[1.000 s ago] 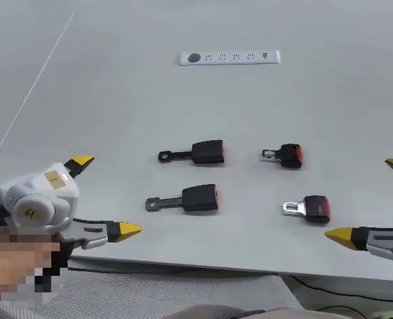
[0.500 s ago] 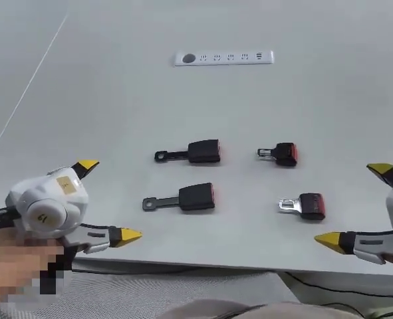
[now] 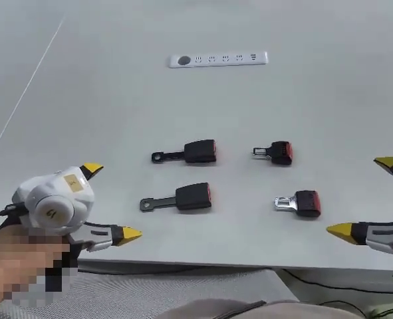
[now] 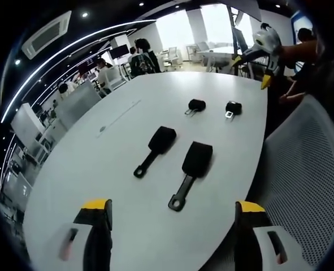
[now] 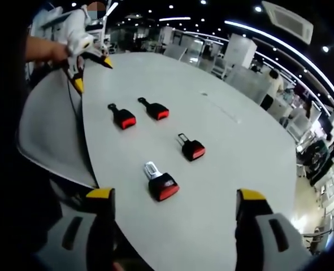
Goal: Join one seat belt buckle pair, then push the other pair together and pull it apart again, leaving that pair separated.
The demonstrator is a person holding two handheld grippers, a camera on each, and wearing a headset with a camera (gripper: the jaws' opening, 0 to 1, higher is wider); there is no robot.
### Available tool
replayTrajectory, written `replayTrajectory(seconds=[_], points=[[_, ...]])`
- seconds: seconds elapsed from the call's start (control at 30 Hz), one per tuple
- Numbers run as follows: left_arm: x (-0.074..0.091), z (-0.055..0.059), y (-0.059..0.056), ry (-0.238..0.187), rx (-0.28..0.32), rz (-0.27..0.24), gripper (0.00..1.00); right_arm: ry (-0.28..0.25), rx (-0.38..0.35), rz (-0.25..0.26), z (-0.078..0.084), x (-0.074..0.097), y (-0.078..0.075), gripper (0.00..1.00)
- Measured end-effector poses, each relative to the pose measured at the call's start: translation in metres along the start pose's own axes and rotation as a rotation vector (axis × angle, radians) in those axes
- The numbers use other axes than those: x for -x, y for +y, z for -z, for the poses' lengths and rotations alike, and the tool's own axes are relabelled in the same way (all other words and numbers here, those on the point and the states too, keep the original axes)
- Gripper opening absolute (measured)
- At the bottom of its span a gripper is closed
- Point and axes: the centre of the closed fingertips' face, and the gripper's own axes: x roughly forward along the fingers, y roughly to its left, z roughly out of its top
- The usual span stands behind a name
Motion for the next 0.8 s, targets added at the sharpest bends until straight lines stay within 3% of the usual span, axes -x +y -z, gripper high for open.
replayTrajectory(seconds=[0.2,0.4,0.5,0.8], points=[[-0.009,0.003,-0.008,0.038,-0.057,0.048,0.87,0.032,0.083,-0.036,0.002,-0.004,0.002,0.87],[-0.018,-0.008,-0.014,0.039,-0.097,0.089,0.83,0.061,0.133,-0.078,0.0,-0.014,0.005,0.82],[-0.024,-0.007,-0.019,0.061,-0.126,0.112,0.78,0.07,0.171,-0.113,-0.001,-0.019,0.009,0.78],[-0.051,-0.014,-0.02,0.079,-0.169,0.164,0.65,0.094,0.241,-0.205,-0.001,-0.032,0.015,0.65]])
